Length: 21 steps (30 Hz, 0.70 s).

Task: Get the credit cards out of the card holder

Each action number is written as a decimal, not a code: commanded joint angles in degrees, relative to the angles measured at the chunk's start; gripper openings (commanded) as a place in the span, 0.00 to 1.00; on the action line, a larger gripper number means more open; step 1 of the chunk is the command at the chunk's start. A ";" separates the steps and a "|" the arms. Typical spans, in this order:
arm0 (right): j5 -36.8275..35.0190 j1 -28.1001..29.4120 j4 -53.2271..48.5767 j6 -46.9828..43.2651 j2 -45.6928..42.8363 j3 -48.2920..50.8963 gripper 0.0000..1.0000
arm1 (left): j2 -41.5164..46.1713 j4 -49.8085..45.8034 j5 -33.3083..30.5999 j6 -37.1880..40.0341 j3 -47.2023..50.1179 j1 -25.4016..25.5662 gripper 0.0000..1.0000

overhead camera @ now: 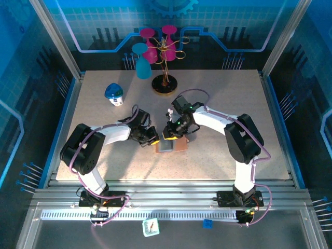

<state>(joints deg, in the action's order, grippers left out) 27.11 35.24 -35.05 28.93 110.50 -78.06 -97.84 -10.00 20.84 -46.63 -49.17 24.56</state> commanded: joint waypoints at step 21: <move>-0.35 0.08 0.61 0.52 4.56 2.62 0.30 | -2.09 -2.18 -0.45 0.94 0.98 0.32 0.06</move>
<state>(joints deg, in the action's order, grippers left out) 27.38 35.22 -33.82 29.61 113.93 -76.66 -98.54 -9.96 20.84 -46.57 -48.69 24.56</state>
